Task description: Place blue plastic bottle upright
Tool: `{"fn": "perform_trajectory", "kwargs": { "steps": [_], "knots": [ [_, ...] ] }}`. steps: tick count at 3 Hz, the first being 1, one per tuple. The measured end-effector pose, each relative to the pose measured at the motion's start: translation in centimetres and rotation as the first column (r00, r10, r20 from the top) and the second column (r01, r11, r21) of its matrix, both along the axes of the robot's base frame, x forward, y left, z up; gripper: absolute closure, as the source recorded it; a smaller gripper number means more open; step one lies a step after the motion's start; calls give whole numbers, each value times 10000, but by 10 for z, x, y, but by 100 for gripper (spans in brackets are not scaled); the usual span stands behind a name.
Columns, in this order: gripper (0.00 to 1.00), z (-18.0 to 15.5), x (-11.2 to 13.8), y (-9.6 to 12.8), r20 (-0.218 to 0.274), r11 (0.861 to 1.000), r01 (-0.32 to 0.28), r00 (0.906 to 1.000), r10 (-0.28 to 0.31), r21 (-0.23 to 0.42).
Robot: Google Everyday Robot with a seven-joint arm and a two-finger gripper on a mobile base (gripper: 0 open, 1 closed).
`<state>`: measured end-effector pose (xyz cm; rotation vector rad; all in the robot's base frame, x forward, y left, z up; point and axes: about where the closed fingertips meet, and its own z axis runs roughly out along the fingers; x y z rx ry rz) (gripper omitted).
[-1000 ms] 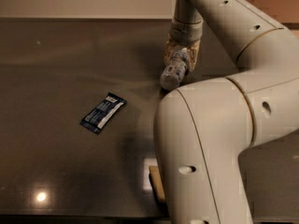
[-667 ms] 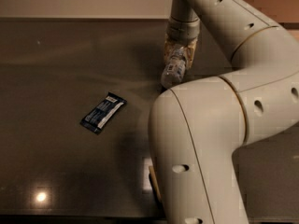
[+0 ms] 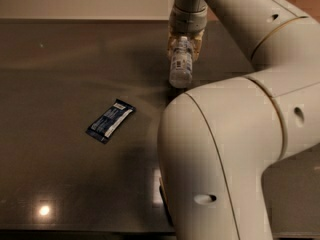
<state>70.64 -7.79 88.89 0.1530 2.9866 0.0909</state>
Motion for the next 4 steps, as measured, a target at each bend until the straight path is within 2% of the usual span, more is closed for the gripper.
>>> {"fn": "perform_trajectory", "kwargs": {
  "steps": [1,2,3,4],
  "knots": [
    [100,29,-10,20,1111,9886,-1495,9823,1508,-201],
    [100,56,-25,29,2469,9570,-2815,9246,2902,-705],
    [100,79,-35,31,3795,9097,-3999,8289,4109,-1116],
    [100,94,-41,30,4900,8565,-5013,7199,4917,-1230]
  ]
}}
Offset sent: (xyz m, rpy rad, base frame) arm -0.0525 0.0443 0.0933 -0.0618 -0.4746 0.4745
